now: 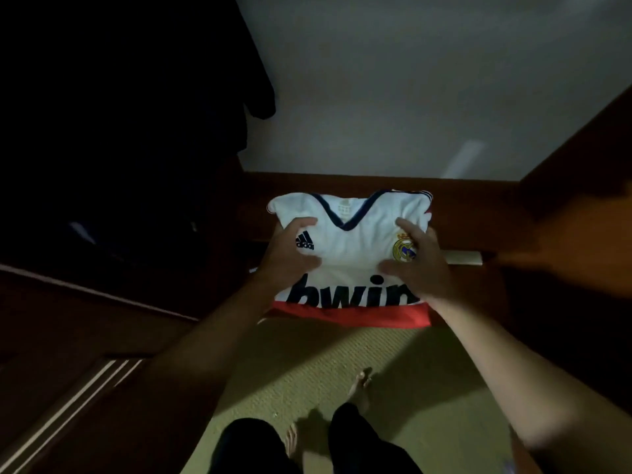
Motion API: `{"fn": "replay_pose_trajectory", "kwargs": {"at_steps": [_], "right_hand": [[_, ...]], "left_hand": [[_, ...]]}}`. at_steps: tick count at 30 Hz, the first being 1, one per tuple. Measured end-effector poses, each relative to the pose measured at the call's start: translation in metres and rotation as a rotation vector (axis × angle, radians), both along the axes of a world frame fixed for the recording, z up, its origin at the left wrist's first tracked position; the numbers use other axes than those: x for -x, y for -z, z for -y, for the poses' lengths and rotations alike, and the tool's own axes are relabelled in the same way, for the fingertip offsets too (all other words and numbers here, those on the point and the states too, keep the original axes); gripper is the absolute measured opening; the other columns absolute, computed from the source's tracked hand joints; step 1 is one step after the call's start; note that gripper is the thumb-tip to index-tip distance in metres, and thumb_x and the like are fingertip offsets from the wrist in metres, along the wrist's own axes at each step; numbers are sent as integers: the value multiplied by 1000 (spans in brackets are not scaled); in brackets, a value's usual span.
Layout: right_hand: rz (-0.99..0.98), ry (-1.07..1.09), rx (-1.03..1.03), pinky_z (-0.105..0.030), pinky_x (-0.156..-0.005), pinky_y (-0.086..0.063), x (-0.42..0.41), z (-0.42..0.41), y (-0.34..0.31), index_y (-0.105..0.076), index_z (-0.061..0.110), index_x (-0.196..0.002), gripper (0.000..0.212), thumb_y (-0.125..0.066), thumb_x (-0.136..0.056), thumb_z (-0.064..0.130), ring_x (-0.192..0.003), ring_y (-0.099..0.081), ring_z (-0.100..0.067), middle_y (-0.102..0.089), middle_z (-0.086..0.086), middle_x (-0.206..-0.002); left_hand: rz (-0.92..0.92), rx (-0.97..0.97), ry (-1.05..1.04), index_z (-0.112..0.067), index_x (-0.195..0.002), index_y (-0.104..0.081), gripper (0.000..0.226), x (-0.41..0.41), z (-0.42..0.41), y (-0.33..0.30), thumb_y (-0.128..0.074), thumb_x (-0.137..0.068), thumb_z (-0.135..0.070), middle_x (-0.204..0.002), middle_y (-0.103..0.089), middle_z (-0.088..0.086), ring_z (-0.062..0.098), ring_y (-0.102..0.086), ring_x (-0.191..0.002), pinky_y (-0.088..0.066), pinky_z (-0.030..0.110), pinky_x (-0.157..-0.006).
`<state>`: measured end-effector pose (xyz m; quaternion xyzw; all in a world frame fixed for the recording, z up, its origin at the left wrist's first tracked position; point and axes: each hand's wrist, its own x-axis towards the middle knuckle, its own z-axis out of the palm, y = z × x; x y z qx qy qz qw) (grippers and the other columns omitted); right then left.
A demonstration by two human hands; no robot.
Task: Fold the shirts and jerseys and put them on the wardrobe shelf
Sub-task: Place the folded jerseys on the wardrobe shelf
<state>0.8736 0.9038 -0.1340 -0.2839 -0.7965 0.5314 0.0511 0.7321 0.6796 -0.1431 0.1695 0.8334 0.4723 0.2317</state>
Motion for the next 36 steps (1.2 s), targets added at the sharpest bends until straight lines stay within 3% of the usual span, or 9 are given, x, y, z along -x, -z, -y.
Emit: {"fn": "replay_pose_trajectory", "kwargs": {"at_steps": [4, 11, 16, 21, 25, 28, 31, 33, 36], "right_hand": [[-3, -40, -4, -15, -85, -54, 67, -39, 56, -49, 30, -147, 90, -90, -70, 7, -112, -57, -15, -37, -3, -130], [-44, -79, -23, 5, -78, -40, 186, -89, 198, -48, 25, -148, 89, -90, -71, 8, -119, -47, -12, -34, -2, -132], [-82, -85, -49, -15, -76, -56, 253, -111, 292, -48, 29, -148, 93, -91, -69, 6, -109, -57, -18, -36, -4, -129], [-97, -74, -37, -25, -76, -61, 289, -126, 363, -47, 28, -149, 93, -90, -70, 5, -105, -59, -15, -34, -1, -134], [-83, -92, -79, -8, -73, -53, 301, -135, 404, -47, 28, -149, 93, -91, -70, 8, -114, -55, -18, -34, -2, -136], [-80, -95, -114, -10, -72, -52, 306, -141, 422, -48, 30, -147, 91, -91, -70, 11, -116, -54, -21, -35, -3, -136], [-9, -101, -177, -32, -100, -50, 305, -145, 430, -49, 39, -143, 88, -93, -67, 34, -127, -48, -29, -36, -4, -138], [152, -130, -348, -49, -115, -31, 302, -147, 425, -45, 48, -142, 87, -86, -66, 59, -139, -31, -35, -30, -6, -151], [305, -166, -597, -48, -116, -17, 295, -144, 413, -37, 48, -149, 91, -68, -70, 81, -146, -15, -35, -15, -6, -163]], "left_hand": [[-9, 6, -64, -37, -129, -57, 72, 56, -34, 62, -85, -70, -7, -130, -44, 4, 21, -53, -118, -55, 36, -95], [-42, 18, -112, -38, -129, -56, 70, 168, -79, 199, -86, -73, -9, -134, -43, 3, 19, -51, -122, -54, 36, -96], [-109, -2, -101, -30, -130, -58, 71, 235, -97, 292, -86, -71, -3, -132, -44, 7, 20, -52, -118, -52, 20, -81], [-117, -33, -81, -36, -127, -58, 75, 278, -109, 362, -89, -66, -5, -129, -50, 12, 28, -60, -112, -58, 40, -90], [-148, -14, -68, -30, -130, -57, 76, 286, -114, 403, -90, -67, -5, -133, -44, 11, 27, -55, -117, -54, 37, -95], [-145, -20, -92, -29, -132, -58, 74, 289, -113, 420, -91, -68, -12, -134, -44, 8, 24, -55, -117, -53, 31, -91], [-167, 73, -102, -37, -134, -55, 70, 286, -111, 421, -88, -72, -38, -137, -40, 6, 26, -47, -125, -46, 33, -99], [-215, 250, -88, -48, -139, -47, 67, 278, -112, 416, -74, -78, -60, -144, -32, 7, 30, -34, -134, -35, 42, -110], [-355, 448, -115, -46, -147, -37, 62, 268, -119, 413, -50, -92, -68, -154, -25, 7, 30, -21, -139, -22, 45, -113]]}}
